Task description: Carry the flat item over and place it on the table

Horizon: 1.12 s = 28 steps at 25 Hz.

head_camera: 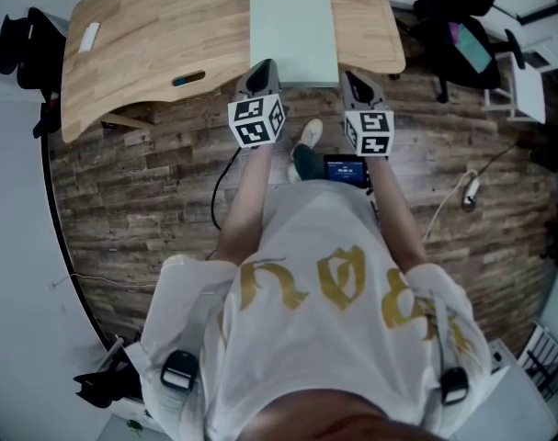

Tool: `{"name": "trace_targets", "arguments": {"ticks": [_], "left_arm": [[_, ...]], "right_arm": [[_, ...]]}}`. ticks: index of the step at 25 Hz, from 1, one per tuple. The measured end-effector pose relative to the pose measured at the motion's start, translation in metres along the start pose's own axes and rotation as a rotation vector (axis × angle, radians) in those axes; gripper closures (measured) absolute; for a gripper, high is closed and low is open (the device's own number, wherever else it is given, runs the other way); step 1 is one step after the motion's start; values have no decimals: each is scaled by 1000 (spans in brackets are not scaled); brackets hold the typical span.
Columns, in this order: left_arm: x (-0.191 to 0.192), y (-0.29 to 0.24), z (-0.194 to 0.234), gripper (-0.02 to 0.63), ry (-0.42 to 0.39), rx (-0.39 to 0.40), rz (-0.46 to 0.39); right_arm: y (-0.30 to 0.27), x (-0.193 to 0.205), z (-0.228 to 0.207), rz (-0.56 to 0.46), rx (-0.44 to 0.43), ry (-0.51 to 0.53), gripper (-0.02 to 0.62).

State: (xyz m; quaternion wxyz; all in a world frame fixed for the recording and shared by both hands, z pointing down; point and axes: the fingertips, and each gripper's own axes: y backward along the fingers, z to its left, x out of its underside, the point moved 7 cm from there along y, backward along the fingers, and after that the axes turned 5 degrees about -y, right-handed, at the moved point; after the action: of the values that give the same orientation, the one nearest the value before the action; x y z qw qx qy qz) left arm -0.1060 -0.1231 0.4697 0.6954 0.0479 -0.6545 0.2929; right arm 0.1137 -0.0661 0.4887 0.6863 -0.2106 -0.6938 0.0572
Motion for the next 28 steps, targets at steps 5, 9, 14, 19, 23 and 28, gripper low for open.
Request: {"name": "trace_targets", "arguments": {"ticks": [5,9,14,19,23,28], "left_arm": [[-5,5,0,604,-58,11,-27],[-5,9,-1,604,-71,12,-38],[-5,11,4,604,-82,13,-47],[-5,13,4,604,-97,21,-50],[-4,14,6,604,-98,23,-52],[-4,14,10,604,-91,12,-52]], "right_arm": [[0,-5,7,-16,-3,17,597],[-1,-12,7,-32,1,4,597],[-3,-18,14,-47,4,10,597],[-4,-18,20,-46,7,27,598],[-5,-18,23,-43,-1,30,598],[-6,-17,21,-41,2,30,598]]}}
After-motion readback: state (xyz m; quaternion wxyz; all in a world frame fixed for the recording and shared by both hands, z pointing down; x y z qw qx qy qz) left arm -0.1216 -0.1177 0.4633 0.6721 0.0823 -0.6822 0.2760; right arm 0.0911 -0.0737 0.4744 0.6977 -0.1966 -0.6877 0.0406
